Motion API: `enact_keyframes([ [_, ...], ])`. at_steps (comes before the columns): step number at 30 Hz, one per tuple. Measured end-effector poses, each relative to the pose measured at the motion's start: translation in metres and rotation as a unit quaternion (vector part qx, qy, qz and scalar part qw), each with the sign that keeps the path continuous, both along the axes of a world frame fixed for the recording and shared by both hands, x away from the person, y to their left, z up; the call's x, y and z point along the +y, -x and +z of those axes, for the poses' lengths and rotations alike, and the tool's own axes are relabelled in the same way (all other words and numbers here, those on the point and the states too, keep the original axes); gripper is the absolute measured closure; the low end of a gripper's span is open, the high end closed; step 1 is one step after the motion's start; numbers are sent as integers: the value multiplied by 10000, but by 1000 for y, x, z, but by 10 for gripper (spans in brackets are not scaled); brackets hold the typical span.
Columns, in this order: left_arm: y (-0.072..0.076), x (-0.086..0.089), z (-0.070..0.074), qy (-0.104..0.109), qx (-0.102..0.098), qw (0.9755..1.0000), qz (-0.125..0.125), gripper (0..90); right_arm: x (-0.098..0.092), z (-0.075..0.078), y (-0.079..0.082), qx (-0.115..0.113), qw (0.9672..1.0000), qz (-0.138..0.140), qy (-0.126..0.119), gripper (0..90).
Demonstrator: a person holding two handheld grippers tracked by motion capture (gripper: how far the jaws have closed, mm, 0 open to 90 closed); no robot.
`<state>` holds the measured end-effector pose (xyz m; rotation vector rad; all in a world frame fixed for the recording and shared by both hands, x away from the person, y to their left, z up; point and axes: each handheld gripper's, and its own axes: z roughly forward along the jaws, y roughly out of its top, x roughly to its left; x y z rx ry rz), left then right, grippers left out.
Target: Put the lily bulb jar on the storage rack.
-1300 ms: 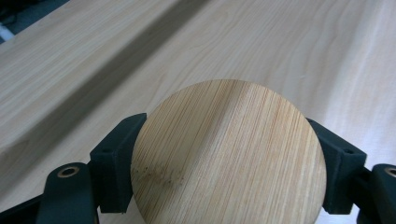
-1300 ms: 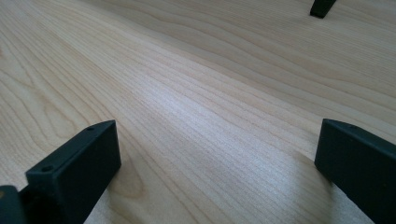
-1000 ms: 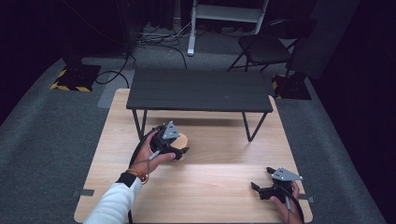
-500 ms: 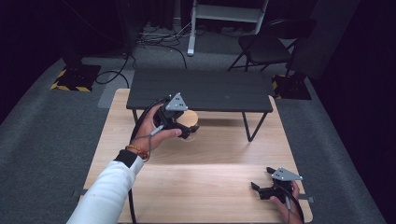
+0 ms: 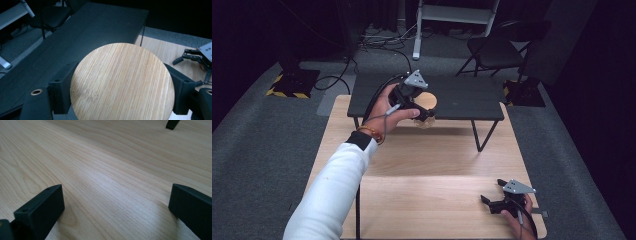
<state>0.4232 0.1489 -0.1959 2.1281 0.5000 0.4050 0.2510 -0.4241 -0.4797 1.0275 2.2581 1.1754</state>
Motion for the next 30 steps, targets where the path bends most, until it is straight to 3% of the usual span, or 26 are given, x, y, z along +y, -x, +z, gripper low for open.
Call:
enact_keyframes([
  [9, -35, -25, 10, -169, -146, 9997, 105, 239, 0, 0, 0, 2, 10000, 1, -1, 0],
  [17, -60, -38, 3, -131, -123, 9997, 192, 239, 0, 0, 0, 0, 10000, 1, 2, 0],
  [18, -67, -40, -1, -124, -50, 9998, 154, 239, 0, 0, 0, 0, 10000, 2, 3, 0],
  [21, -71, -44, -4, -166, -35, 9997, 162, 239, 0, 0, 0, -1, 10000, -1, 2, 0],
  [23, -76, -42, -11, 20, -18, 9998, 206, 239, 0, 0, 0, 0, 10000, 1, 2, 0],
  [28, -79, -38, -16, 213, -23, 9996, 190, 230, 0, 0, 0, 0, 10000, 0, 2, 0],
  [30, -77, -33, -17, 493, 69, 9984, 276, 107, 0, 0, 0, 1, 10000, -1, 3, 0],
])
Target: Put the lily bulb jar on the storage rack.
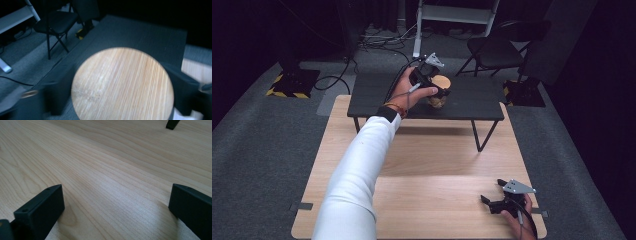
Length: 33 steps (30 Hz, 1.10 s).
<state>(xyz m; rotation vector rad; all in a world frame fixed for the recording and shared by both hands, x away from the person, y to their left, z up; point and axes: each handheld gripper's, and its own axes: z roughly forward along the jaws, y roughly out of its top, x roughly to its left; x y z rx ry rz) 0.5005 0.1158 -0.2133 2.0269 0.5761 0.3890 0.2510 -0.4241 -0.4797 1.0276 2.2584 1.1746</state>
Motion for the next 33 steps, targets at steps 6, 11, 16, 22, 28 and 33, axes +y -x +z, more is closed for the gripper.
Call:
enact_keyframes([
  [6, 19, 9, 8, 149, -170, 9995, 220, 20, 0, 0, 0, -1, 10000, 0, 0, 0],
  [11, 52, 28, 7, 341, -432, 9980, 323, 15, 0, 0, 0, -1, 10000, 1, -2, 0],
  [16, 89, 50, -1, 328, -577, 9966, 496, 7, 0, 0, 0, -1, 10000, 0, -2, 0],
  [22, 115, 69, -11, 357, -561, 9957, 640, 6, 0, 0, 0, -2, 10000, 0, -2, 0],
  [28, 139, 83, -27, 364, -604, 9948, 729, 5, 0, 0, 0, -2, 10000, -2, -5, 0],
  [33, 157, 90, -44, 410, -702, 9930, 861, 6, 0, 0, 0, 3, 10000, -5, -7, 0],
])
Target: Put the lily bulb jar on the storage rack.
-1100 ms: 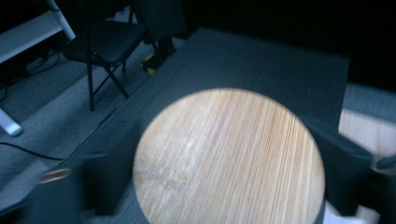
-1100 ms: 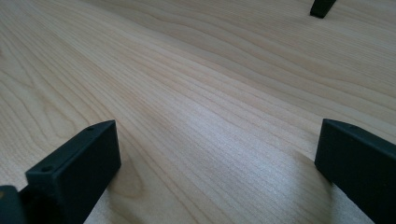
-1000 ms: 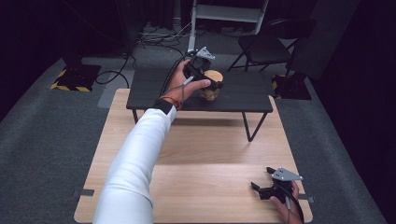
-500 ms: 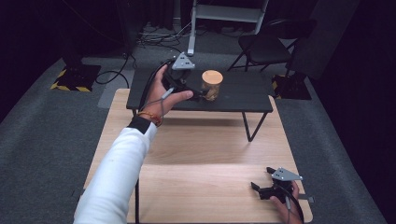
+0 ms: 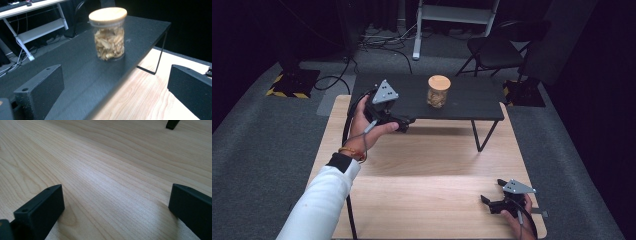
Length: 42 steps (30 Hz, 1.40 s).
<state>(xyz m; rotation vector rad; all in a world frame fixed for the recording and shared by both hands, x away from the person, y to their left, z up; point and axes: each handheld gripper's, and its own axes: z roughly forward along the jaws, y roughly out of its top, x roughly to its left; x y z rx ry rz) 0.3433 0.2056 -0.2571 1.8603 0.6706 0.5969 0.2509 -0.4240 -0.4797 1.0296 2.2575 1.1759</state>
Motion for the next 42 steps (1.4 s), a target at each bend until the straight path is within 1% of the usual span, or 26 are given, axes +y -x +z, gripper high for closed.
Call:
enact_keyframes([
  [1, 3, 2, -4, 20, -3, 10000, 1, 6, 0, 0, 0, -6, 10000, 4, 4, 0],
  [3, 9, 4, -11, -82, -17, 10000, 32, 6, 0, 0, 0, -4, 10000, 2, 3, 0],
  [4, 13, 9, -19, -53, 41, 10000, 36, 6, 0, 0, 0, -8, 10000, 4, 3, 0],
  [5, 13, 9, -19, -53, 41, 10000, 36, 5, 0, 0, 0, -6, 10000, 4, 5, 0],
  [8, 19, 11, -32, -87, 88, 9999, 90, 5, 0, 0, 0, -7, 10000, 4, 5, 0],
  [12, 25, 10, -50, -261, 183, 9995, 43, 5, 0, 0, 0, -5, 10000, 3, 5, 0],
  [14, 31, 11, -66, -253, 281, 9993, 41, 6, 0, 0, 0, -6, 10000, 3, 5, 0],
  [15, 31, 11, -66, -253, 281, 9993, 41, 6, 0, 0, 0, -6, 10000, 4, 5, 0],
  [16, 38, 11, -81, -234, 280, 9993, 68, 5, 0, 0, 0, -6, 10000, 3, 5, 0],
  [17, 38, 11, -81, -234, 280, 9993, 68, 5, 0, 0, 0, -6, 10000, 3, 5, 0],
  [19, 44, 13, -101, -212, 386, 9990, 75, 7, 0, 0, 0, -5, 10000, 4, 5, 0],
  [20, 44, 13, -101, -212, 386, 9990, 75, 7, 0, 0, 0, -5, 10000, 4, 5, 0],
  [24, 55, 16, -120, -207, 441, 9987, 123, 6, 0, 0, 0, -7, 10000, 4, 5, 0],
  [25, 60, 18, -129, -261, 451, 9985, 146, 5, 0, 0, 0, -7, 10000, 4, 6, 0],
  [26, 60, 18, -129, -261, 451, 9985, 146, 5, 0, 0, 0, -7, 10000, 4, 5, 0],
  [27, 64, 20, -138, -206, 538, 9982, 167, 5, 0, 0, 0, -6, 10000, 4, 5, 0],
  [29, 66, 20, -143, -190, 567, 9981, 169, 5, 0, 0, 0, -6, 10000, 4, 5, 0],
  [30, 69, 23, -153, -127, 633, 9978, 114, 5, 0, 0, 0, -6, 10000, 4, 6, 0],
  [32, 75, 20, -162, -281, 689, 9971, 179, 6, 0, 0, 0, -8, 10000, 4, 6, 0],
  [33, 75, 20, -162, -281, 689, 9971, 179, 6, 0, 0, 0, -8, 10000, 4, 6, 0],
  [34, 79, 20, -172, -289, 747, 9966, 213, 6, 0, 0, 0, -7, 10000, 5, 5, 0],
  [37, 81, 22, -180, -244, 834, 9960, 218, 6, 0, 0, 0, -7, 10000, 4, 5, 0],
  [38, 82, 26, -187, -218, 900, 9956, 110, 6, 0, 0, 0, -6, 10000, 3, 5, 0],
  [40, 82, 28, -191, -194, 934, 9954, 33, 11, 0, 0, 0, -7, 10000, 4, 5, 0],
  [41, 84, 28, -195, -205, 952, 9952, 69, 10, 0, 0, 0, -8, 10000, 5, 5, 0],
  [42, 87, 26, -200, -335, 1012, 9942, 123, 10, 0, 0, 0, -8, 10000, 5, 6, 0],
])
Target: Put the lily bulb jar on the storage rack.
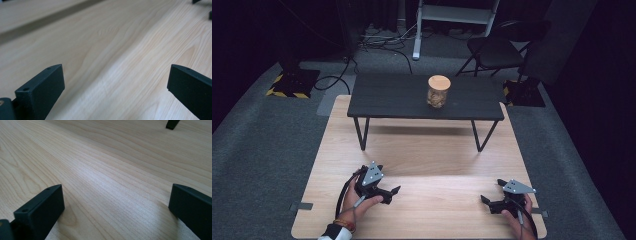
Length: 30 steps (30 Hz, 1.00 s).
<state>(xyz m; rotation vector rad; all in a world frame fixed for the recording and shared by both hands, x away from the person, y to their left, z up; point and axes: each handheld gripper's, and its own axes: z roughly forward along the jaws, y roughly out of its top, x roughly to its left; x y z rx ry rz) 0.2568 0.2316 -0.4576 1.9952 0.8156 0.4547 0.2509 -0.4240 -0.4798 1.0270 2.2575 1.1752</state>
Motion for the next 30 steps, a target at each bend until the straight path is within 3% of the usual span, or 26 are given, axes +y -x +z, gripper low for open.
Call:
enact_keyframes([
  [8, 7, -10, -15, -421, 191, 9988, 150, 12, 0, 0, 0, 0, 10000, -1, 0, 0],
  [10, 9, -7, -21, -289, 216, 9992, 169, 8, 0, 0, 0, -1, 10000, -1, 1, 0],
  [16, 11, -4, -27, -173, 137, 9996, 155, 5, 0, 0, 0, -2, 10000, 0, 0, 0],
  [30, 13, -4, -29, -144, 96, 9997, 177, 5, 0, 0, 0, -2, 10000, -1, 0, 0],
])
